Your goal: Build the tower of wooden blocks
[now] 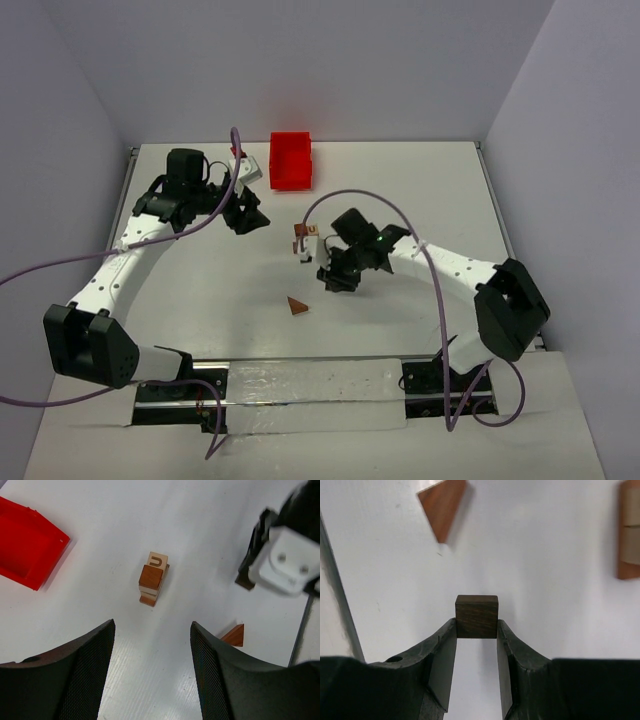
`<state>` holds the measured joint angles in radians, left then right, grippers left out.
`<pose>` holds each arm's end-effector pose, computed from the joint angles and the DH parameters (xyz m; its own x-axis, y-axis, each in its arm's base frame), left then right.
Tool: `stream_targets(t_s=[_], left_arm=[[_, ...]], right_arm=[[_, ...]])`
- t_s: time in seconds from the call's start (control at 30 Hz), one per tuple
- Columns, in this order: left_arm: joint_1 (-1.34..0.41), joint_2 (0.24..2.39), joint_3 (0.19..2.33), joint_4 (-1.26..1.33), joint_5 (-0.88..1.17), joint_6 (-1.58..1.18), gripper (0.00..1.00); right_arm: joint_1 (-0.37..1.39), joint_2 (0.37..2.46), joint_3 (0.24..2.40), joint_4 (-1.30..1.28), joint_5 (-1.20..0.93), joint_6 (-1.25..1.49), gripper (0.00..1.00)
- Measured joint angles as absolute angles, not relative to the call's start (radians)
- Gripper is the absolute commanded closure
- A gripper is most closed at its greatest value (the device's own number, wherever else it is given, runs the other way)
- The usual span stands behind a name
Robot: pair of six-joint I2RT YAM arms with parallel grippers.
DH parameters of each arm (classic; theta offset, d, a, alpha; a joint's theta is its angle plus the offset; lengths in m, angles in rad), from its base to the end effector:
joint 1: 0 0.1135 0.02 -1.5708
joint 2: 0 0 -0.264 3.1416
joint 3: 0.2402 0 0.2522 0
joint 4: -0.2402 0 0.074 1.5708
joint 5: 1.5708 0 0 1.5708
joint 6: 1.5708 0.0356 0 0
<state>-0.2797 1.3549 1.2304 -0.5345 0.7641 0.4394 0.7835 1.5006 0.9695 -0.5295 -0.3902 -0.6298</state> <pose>0.2746 -0.1045 0.3394 -0.2242 0.3839 -0.8957 0.9066 0.4194 -0.0471 0.1997 0.2180 0.2112 -0.0377 -0.8064 -0.5902 -0.9980 0.0608 -0.0194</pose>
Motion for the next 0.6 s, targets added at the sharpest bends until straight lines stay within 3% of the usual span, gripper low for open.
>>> stream_targets(t_s=[0.27,0.6], left_arm=[[-0.279,1.396,1.276,-0.57,0.787,0.477,0.32],[-0.263,1.461,1.332,-0.616,0.826,0.484,0.28]], right_arm=[[0.566,1.505,1.257,-0.81,-0.431,-0.854,0.89],[0.504,1.735,1.596,-0.981,-0.458,-1.005,0.87]])
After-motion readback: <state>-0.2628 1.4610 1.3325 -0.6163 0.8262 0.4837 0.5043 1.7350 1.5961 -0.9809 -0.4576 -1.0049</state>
